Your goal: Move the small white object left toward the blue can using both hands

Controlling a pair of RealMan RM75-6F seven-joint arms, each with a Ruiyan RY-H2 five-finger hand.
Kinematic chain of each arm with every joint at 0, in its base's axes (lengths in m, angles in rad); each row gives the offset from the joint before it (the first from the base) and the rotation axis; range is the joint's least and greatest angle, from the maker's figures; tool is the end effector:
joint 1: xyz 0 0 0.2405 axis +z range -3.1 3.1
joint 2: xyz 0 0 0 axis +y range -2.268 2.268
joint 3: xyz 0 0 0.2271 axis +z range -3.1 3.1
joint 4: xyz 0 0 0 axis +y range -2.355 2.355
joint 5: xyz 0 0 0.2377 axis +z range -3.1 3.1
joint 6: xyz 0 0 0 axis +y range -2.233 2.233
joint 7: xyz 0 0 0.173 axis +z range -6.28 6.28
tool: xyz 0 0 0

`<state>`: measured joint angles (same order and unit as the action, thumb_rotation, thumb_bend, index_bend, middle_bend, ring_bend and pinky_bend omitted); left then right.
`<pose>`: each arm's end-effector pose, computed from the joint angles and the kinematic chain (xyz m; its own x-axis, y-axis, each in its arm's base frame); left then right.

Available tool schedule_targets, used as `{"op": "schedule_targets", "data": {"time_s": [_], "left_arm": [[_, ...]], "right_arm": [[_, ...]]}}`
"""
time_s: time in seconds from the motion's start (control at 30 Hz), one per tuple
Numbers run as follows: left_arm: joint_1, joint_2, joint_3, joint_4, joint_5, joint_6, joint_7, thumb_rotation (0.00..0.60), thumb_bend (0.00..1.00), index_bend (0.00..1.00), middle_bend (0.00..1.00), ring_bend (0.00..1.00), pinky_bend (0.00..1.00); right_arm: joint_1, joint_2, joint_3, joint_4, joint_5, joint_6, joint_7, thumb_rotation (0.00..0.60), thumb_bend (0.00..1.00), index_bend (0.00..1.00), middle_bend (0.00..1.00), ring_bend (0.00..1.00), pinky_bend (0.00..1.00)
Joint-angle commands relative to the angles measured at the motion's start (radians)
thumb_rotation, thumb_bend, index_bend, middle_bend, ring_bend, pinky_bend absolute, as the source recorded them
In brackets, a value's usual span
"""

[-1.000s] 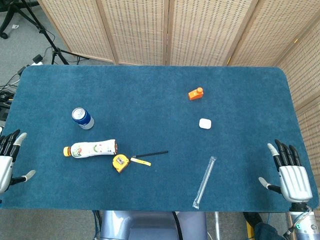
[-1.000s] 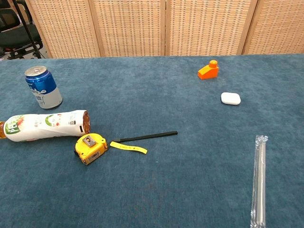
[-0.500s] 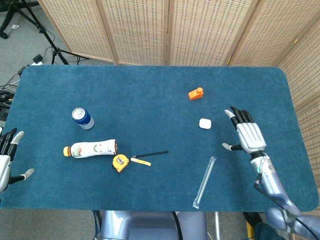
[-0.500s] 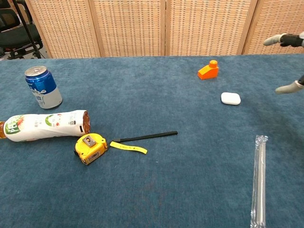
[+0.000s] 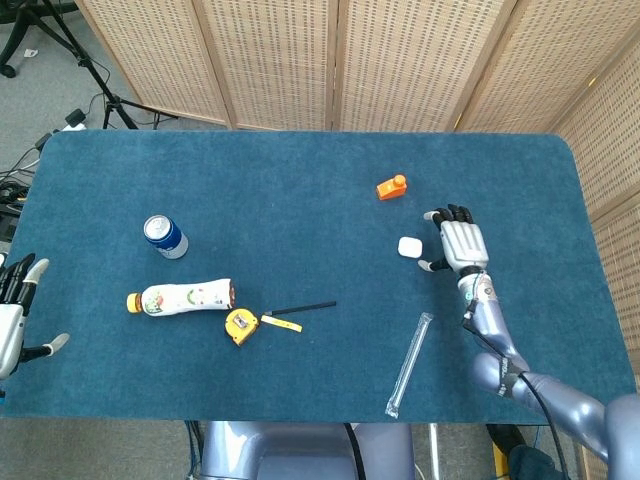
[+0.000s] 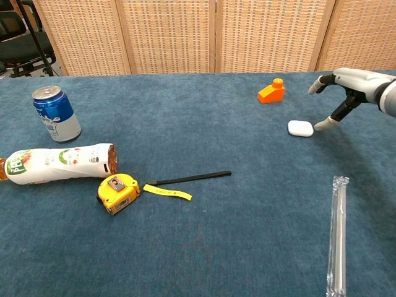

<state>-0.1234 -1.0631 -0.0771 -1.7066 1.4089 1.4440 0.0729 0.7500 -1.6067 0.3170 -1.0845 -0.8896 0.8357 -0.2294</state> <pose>-0.2862 0.2259 0.1312 0.4154 0.0087 0.9096 0.9089 0.0348 -0.4155 -0.2101 -0.4424 -0.0062 0.3335 -0.2153 0.9178 -0.9399 0.0002 0.3416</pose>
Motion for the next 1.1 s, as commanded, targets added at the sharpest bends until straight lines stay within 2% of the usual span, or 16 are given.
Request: {"op": "schedule_targets", "data": {"time_s": [0.03, 0.27, 0.5, 0.73, 0.8, 0.97, 1.1], "left_arm": [[-0.002, 0.001, -0.002, 0.002, -0.007, -0.006, -0.002, 0.600, 0.00, 0.00, 0.00, 0.00, 0.00], [-0.005, 0.000, -0.004, 0.004, -0.021, -0.017, 0.002, 0.600, 0.00, 0.00, 0.00, 0.00, 0.00], [-0.002, 0.001, -0.008, 0.000, -0.036, -0.016, 0.008, 0.600, 0.00, 0.00, 0.00, 0.00, 0.00], [-0.005, 0.000, -0.013, 0.005, -0.051, -0.025, 0.005, 0.600, 0.00, 0.00, 0.00, 0.00, 0.00], [-0.005, 0.000, -0.015, 0.006, -0.052, -0.024, 0.006, 0.600, 0.00, 0.00, 0.00, 0.00, 0.00], [-0.007, 0.000, -0.015, 0.006, -0.055, -0.027, 0.005, 0.600, 0.00, 0.00, 0.00, 0.00, 0.00], [-0.006, 0.002, -0.015, 0.006, -0.054, -0.027, 0.001, 0.600, 0.00, 0.00, 0.00, 0.00, 0.00]], "right_arm": [[0.037, -0.057, -0.004, 0.073, 0.015, -0.016, -0.037, 0.600, 0.00, 0.23, 0.19, 0.00, 0.00], [0.069, -0.110, -0.019, 0.134, -0.013, -0.019, -0.062, 0.600, 0.00, 0.25, 0.20, 0.00, 0.00], [0.111, -0.179, -0.005, 0.234, -0.011, -0.055, -0.058, 0.600, 0.00, 0.28, 0.24, 0.00, 0.00], [0.131, -0.218, 0.001, 0.318, -0.005, -0.096, -0.052, 0.600, 0.00, 0.38, 0.36, 0.12, 0.00], [0.135, -0.226, 0.001, 0.336, -0.008, -0.105, -0.051, 0.600, 0.03, 0.43, 0.41, 0.17, 0.00], [0.140, -0.243, -0.009, 0.371, -0.035, -0.100, -0.052, 0.600, 0.18, 0.53, 0.53, 0.27, 0.00], [0.134, -0.238, -0.014, 0.350, -0.095, -0.059, 0.001, 0.600, 0.28, 0.57, 0.57, 0.30, 0.00]]}}
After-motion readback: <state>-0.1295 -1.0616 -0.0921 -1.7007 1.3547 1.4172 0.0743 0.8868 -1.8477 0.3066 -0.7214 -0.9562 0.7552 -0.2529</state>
